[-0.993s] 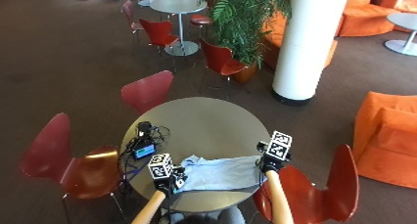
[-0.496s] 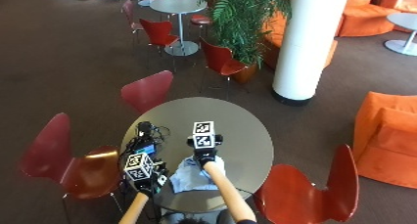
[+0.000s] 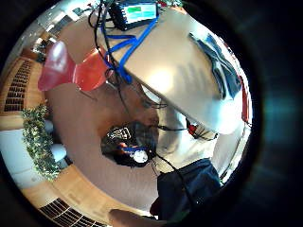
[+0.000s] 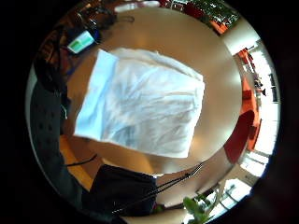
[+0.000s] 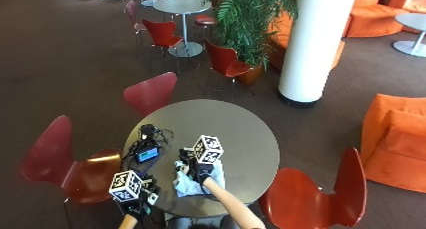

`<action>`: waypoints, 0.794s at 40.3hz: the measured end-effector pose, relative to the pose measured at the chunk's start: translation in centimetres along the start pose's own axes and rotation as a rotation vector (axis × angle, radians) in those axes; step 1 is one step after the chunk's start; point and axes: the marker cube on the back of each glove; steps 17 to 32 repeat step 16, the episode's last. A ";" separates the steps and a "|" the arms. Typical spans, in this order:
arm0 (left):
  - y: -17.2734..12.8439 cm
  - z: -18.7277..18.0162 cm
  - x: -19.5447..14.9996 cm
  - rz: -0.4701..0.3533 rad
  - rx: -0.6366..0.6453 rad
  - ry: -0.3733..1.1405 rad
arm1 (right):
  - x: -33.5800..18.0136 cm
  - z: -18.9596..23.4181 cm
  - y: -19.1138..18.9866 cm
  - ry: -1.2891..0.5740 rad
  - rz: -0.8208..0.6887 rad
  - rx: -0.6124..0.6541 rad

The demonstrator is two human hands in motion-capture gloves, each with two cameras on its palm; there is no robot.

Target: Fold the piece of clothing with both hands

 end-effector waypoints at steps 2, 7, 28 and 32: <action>1.4 0.8 -0.1 0.017 0.009 0.029 | 0.2 -2.6 2.0 -0.025 -0.050 0.066; 5.7 3.3 -0.3 0.022 0.018 0.072 | 3.8 -6.5 6.5 0.004 -0.098 0.201; 10.8 6.8 -0.6 -0.037 -0.032 0.090 | 11.9 -5.9 9.6 0.178 -0.033 0.348; 10.8 6.8 -0.6 -0.037 -0.032 0.090 | 11.9 -5.9 9.6 0.178 -0.033 0.348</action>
